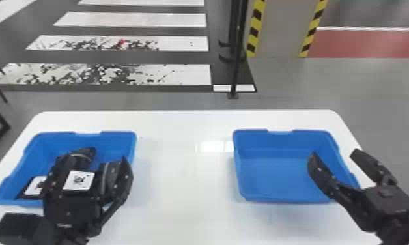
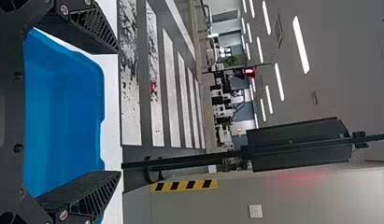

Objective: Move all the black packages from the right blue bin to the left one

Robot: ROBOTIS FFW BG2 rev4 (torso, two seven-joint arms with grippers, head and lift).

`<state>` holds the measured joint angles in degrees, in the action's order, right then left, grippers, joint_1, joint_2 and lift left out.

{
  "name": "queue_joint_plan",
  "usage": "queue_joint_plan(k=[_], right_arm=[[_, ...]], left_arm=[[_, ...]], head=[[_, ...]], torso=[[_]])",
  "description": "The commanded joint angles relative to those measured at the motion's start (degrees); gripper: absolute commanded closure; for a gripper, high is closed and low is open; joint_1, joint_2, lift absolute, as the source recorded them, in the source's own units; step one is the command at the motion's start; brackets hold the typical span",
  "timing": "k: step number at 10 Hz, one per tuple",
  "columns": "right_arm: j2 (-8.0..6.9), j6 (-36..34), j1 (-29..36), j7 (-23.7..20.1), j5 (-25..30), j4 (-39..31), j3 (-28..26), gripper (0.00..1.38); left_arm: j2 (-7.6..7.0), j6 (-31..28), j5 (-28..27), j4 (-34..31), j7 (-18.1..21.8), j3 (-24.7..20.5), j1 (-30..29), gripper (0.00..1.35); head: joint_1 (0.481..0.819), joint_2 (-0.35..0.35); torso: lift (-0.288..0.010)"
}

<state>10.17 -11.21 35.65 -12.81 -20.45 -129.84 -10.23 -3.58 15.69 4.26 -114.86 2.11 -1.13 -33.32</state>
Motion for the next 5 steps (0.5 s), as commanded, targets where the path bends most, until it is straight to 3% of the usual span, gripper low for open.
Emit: queue_joint_plan(k=[1, 5], right_arm=[[-0.77, 1.09, 2.32, 0.06, 2.06, -1.29, -0.28, 0.11], [-1.65, 2.50, 4.71, 1.56, 2.74, -3.68, -1.54, 0.12]], left_arm=[[0.15, -0.78, -0.15, -0.38, -0.18, -0.01, -0.70, 0.00], [0.59, -0.92, 1.56, -2.34, -2.37, -0.01, -2.81, 0.00]], head=[[0.695, -0.024], [0.695, -0.032]], torso=[[-0.132], [-0.132]])
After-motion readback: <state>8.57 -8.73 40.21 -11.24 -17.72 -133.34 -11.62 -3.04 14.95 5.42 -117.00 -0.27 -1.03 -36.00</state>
